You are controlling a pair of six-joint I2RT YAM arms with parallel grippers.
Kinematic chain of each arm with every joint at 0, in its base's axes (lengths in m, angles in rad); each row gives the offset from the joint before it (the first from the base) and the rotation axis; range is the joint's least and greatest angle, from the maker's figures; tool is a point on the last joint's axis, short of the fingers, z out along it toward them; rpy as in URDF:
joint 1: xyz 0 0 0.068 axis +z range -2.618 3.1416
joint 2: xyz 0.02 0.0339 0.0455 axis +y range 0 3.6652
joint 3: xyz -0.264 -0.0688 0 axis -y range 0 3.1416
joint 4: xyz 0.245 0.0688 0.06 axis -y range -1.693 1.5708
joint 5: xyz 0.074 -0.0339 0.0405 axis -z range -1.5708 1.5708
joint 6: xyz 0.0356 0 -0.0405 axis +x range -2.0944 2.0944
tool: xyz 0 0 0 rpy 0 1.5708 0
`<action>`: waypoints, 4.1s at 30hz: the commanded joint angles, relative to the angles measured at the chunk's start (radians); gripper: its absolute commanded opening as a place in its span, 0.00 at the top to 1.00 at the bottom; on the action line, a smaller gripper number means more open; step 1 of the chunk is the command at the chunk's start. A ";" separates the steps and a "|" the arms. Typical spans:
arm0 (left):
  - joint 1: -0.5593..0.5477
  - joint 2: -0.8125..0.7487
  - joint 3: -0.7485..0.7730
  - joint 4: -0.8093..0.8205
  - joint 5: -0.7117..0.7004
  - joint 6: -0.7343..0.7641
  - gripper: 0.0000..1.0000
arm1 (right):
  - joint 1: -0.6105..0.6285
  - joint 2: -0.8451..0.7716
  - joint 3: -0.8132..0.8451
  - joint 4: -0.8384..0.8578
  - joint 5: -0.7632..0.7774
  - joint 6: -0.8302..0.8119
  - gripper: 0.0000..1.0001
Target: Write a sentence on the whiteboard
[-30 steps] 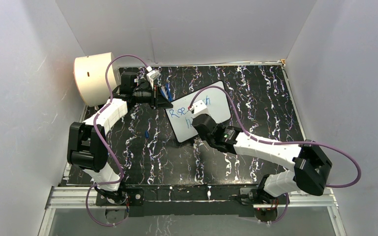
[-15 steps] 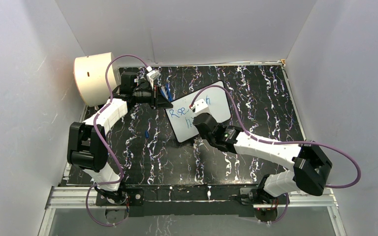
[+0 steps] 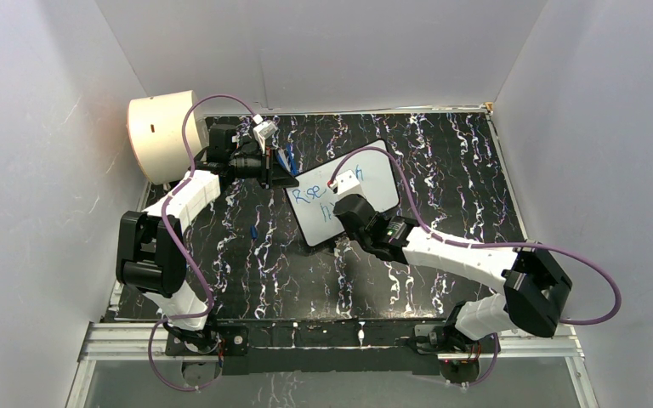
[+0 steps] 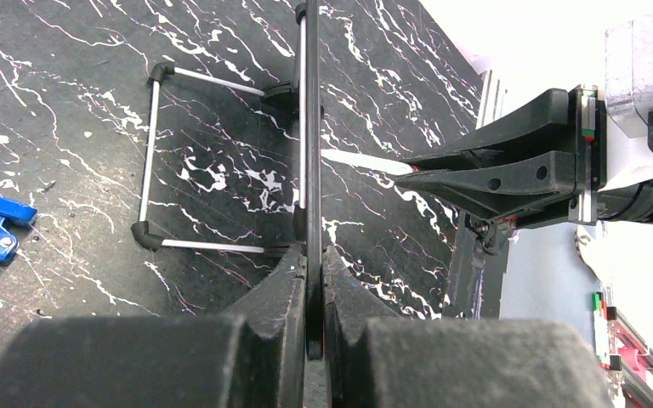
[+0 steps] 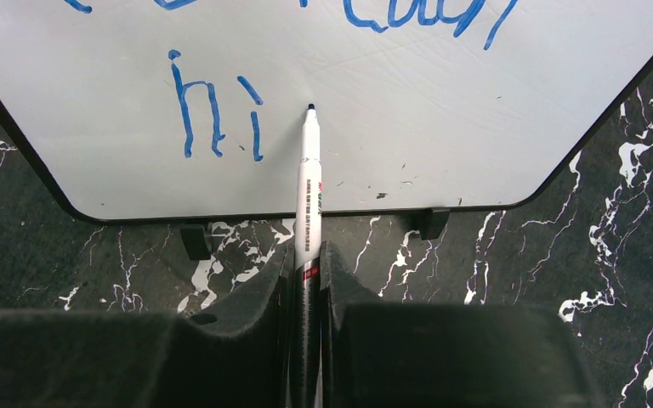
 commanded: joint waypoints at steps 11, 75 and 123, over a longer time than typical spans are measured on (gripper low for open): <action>-0.023 -0.007 0.015 -0.048 0.019 0.018 1.00 | -0.008 -0.013 0.036 0.094 -0.017 -0.031 1.00; -0.023 -0.008 0.015 -0.048 0.017 0.018 1.00 | -0.012 0.009 0.012 -0.035 -0.041 0.013 1.00; -0.023 -0.008 0.015 -0.049 0.018 0.017 1.00 | -0.031 -0.042 0.052 0.104 -0.025 -0.047 1.00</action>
